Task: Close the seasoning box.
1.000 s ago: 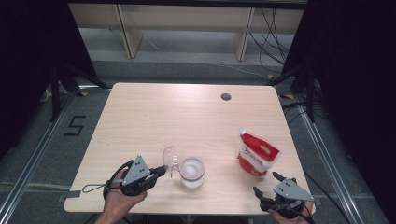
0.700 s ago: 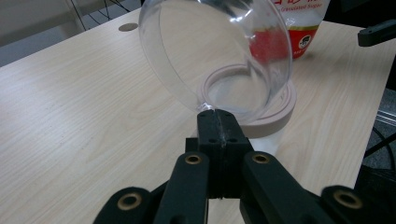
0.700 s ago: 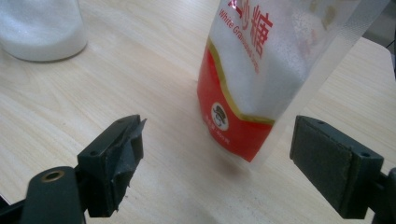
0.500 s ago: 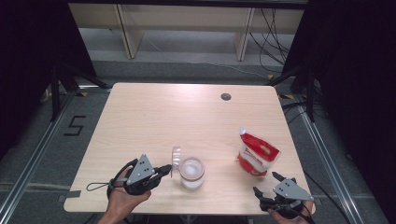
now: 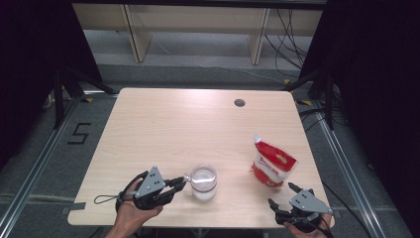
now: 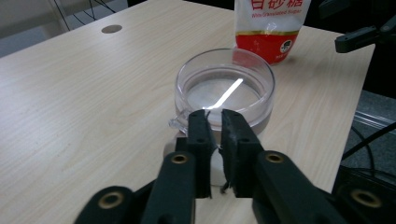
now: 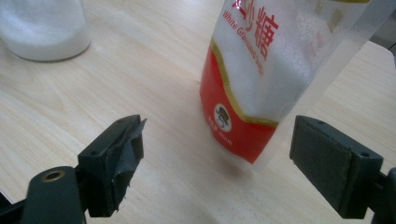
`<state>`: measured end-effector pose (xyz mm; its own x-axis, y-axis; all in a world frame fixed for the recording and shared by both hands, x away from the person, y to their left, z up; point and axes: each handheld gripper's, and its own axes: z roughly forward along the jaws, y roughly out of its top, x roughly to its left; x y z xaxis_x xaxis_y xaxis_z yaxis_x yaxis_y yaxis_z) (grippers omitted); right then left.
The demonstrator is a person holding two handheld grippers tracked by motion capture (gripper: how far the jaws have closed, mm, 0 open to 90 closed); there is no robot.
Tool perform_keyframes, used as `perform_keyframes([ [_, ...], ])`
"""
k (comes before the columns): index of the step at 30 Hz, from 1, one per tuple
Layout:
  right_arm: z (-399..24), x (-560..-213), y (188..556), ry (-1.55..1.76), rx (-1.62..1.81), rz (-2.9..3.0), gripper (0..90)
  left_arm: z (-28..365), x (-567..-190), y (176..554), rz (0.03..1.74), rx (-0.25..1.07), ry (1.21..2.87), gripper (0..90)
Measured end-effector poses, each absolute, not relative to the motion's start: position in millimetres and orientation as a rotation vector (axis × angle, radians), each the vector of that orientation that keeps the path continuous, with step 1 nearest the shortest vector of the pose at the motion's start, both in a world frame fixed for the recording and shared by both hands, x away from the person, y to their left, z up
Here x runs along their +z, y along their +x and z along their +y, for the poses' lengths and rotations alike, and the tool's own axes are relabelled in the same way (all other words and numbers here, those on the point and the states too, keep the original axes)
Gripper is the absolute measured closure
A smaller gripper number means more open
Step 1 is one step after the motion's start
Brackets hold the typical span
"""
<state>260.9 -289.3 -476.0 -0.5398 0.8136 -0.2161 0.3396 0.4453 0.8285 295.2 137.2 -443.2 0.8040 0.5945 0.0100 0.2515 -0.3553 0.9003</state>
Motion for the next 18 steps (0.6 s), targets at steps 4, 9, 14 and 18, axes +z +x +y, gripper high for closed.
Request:
perform_keyframes([
  [4,-289.1,-475.7,260.2,0.969,1.007,2.086,18.2,143.1,-449.9,291.4,0.663,0.372,1.942,60.7],
  [9,-288.4,-476.0,260.5,0.962,1.005,2.091,18.2,148.8,-459.5,288.6,0.709,0.346,1.942,38.8],
  [14,-287.3,-476.2,260.0,0.973,1.014,2.112,18.2,156.5,-465.9,286.8,0.725,0.361,1.941,32.2],
  [18,-287.8,-476.1,260.7,0.959,1.004,2.095,18.2,163.4,-468.9,285.3,0.748,0.359,1.943,29.6],
])
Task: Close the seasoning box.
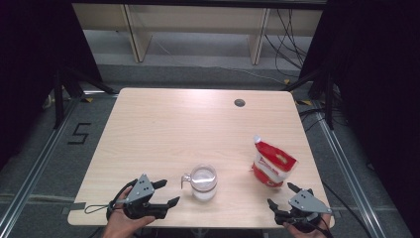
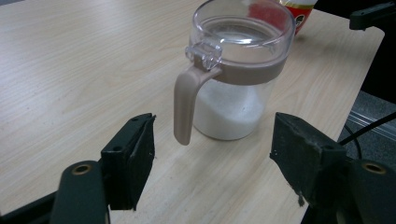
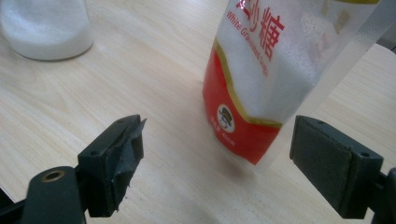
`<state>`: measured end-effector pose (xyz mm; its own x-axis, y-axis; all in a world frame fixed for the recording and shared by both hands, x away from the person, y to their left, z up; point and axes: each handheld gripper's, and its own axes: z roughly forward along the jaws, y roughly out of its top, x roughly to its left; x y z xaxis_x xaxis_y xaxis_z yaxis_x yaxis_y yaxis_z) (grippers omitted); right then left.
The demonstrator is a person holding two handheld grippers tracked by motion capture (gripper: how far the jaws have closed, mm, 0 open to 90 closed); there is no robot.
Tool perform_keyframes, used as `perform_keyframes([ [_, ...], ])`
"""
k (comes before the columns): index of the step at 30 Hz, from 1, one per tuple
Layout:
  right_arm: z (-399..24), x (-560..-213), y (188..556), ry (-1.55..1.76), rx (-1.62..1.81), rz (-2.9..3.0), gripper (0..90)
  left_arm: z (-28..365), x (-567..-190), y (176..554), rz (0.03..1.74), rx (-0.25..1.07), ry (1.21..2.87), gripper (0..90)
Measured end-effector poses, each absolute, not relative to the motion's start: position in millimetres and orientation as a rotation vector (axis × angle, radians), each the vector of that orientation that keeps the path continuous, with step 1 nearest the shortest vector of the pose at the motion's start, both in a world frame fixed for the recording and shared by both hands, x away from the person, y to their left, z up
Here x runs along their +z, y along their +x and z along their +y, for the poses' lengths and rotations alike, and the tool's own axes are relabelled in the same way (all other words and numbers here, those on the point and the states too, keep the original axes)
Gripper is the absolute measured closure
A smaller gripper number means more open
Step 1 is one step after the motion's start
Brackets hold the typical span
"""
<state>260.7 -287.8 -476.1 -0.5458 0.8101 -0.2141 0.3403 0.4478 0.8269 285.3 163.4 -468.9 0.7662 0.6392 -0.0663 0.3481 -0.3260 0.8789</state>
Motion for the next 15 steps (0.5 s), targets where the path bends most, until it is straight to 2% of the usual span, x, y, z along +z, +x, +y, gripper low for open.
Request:
perform_keyframes([
  [15,-287.9,-476.3,260.8,0.959,1.006,2.095,18.1,176.0,-483.1,280.2,0.778,0.379,1.974,27.7],
])
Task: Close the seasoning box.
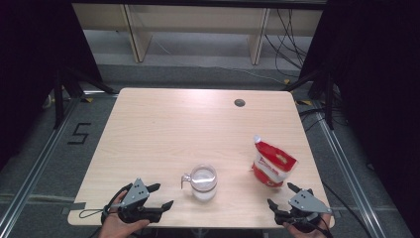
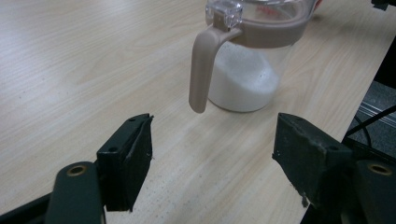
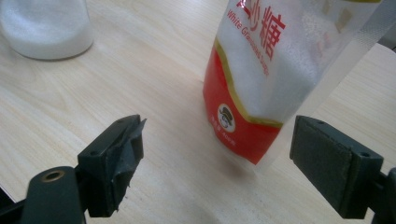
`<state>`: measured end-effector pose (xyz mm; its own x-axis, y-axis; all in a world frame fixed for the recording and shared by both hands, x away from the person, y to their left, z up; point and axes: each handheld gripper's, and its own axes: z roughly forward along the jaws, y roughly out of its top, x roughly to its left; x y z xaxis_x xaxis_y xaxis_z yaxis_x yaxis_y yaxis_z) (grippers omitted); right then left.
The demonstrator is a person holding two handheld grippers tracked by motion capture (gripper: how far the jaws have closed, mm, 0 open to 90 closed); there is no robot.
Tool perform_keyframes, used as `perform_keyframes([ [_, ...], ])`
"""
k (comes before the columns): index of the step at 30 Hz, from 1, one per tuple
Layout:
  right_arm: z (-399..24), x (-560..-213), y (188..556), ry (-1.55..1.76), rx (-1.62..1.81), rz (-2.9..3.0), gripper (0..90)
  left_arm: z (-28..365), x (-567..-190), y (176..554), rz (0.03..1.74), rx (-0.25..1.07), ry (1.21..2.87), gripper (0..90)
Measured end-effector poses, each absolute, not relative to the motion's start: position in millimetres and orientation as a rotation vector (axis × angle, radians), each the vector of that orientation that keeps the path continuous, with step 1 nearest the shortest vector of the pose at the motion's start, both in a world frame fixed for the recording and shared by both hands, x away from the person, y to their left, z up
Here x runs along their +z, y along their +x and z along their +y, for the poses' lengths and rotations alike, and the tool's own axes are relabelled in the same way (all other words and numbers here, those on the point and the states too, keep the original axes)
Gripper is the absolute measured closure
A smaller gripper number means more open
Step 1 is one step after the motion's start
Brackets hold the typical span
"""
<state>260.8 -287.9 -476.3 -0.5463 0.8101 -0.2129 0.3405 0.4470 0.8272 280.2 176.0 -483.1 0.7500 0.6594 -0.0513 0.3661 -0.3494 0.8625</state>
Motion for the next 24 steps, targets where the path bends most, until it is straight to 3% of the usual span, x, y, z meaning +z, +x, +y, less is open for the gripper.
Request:
perform_keyframes([
  [24,-288.1,-482.7,263.2,1.010,1.025,2.161,15.7,179.6,-499.0,274.8,0.784,0.394,2.069,17.5],
])
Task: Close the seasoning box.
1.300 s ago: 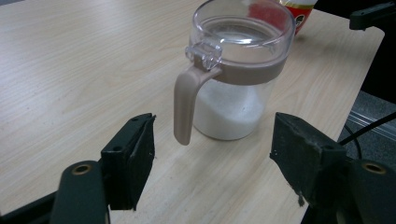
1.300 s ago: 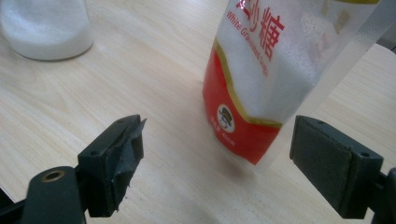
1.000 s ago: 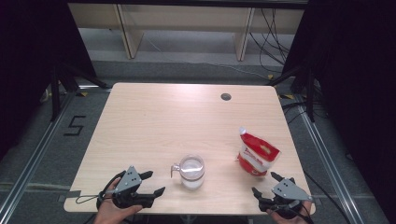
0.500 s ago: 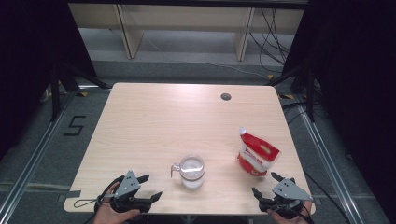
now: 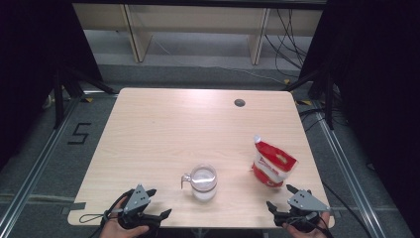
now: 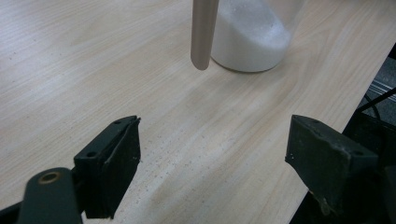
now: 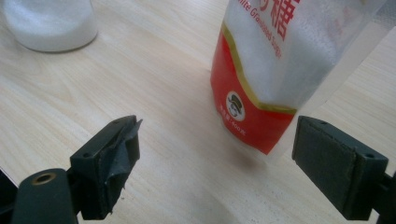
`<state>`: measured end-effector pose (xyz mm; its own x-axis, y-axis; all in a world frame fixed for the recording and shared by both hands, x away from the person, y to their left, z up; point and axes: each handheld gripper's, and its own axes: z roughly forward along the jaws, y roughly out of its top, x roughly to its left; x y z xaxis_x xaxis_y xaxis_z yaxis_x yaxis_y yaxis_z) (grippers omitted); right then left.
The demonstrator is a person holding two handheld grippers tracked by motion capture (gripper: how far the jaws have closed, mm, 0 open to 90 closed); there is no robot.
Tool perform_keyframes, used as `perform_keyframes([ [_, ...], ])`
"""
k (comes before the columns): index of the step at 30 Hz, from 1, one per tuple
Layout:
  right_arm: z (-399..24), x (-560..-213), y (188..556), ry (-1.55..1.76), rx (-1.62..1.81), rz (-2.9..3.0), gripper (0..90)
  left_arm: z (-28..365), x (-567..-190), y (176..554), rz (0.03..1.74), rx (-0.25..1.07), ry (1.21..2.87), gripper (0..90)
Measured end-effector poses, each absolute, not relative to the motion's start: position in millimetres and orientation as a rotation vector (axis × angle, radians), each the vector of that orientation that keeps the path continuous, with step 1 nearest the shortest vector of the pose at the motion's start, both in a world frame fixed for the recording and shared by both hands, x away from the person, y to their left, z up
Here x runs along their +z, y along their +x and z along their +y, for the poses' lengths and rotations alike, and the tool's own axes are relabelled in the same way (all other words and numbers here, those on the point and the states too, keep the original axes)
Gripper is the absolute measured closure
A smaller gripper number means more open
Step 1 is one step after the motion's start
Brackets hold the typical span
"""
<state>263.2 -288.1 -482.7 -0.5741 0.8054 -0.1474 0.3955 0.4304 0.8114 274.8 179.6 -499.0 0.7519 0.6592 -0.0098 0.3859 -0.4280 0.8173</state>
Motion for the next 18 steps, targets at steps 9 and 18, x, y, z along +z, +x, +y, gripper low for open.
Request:
perform_keyframes([
  [9,-289.6,-485.0,263.7,1.049,1.013,2.158,15.8,180.6,-499.8,275.8,0.779,0.398,2.088,17.3],
  [18,-293.8,-487.4,266.0,1.049,0.992,2.145,15.8,180.3,-503.2,277.0,0.819,0.387,2.059,17.2],
])
